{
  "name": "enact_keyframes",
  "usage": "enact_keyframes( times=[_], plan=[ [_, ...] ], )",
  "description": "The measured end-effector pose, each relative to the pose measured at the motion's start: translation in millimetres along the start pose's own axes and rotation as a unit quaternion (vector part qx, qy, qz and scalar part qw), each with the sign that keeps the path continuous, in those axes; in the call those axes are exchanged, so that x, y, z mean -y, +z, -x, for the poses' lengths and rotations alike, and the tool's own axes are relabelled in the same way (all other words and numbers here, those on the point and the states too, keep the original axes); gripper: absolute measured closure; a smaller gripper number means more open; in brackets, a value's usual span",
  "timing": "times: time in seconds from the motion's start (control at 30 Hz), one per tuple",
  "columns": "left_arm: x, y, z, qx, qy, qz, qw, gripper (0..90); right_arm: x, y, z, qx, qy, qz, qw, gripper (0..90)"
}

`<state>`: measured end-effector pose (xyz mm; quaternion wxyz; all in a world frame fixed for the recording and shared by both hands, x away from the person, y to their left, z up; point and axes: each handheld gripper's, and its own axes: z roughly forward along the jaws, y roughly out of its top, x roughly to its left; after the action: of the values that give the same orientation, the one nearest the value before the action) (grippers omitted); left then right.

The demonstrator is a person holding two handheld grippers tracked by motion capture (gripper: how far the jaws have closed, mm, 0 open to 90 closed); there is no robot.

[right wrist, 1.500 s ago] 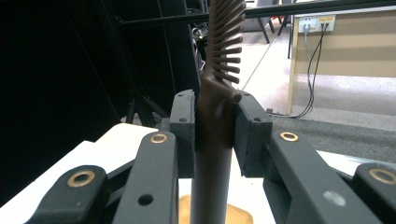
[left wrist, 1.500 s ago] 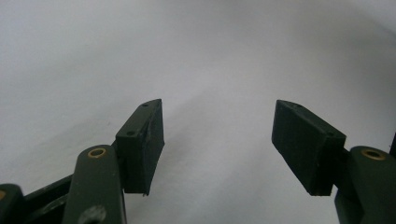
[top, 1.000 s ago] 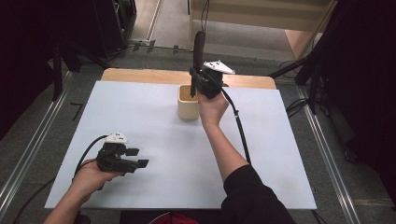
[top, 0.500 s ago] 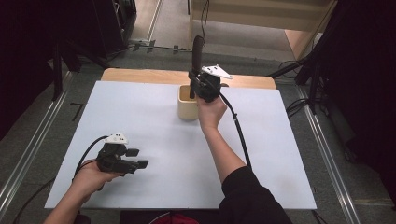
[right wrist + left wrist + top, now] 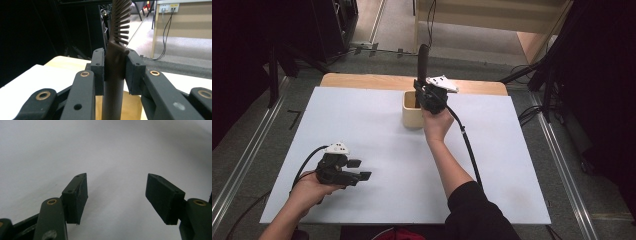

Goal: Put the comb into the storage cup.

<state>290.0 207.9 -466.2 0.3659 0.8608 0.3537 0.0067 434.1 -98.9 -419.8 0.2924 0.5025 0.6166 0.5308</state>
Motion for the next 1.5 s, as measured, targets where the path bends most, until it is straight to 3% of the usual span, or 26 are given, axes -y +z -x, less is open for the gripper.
enact_keyframes(
  times=[1.1,1.13,1.23,1.27,1.3,1.5],
  plan=[
    [-2.3,4.8,-0.7,0.001,0.0,-0.004,1.0,35.5,24.1,6.5,4.2,-0.004,0.0,-0.031,0.9995,68.7],
    [-2.1,5.1,-0.7,0.001,0.0,-0.006,1.0,35.5,24.7,6.2,4.8,-0.005,0.0,-0.032,0.9995,66.1],
    [-2.1,5.4,-0.5,0.001,0.0,-0.006,1.0,35.5,24.9,6.5,9.2,-0.027,-0.004,-0.03,0.9992,40.6],
    [-2.0,5.4,-0.4,0.001,0.001,-0.005,1.0,35.5,24.6,6.2,10.5,-0.021,-0.01,-0.028,0.9993,33.3],
    [-1.8,5.2,-0.3,0.002,0.0,-0.005,1.0,35.5,24.3,5.8,10.9,-0.01,-0.012,-0.03,0.9994,29.9],
    [-0.3,3.1,-0.1,0.0,0.001,-0.003,1.0,35.5,23.8,2.3,14.3,-0.016,-0.002,-0.04,0.9991,23.4]
  ],
)
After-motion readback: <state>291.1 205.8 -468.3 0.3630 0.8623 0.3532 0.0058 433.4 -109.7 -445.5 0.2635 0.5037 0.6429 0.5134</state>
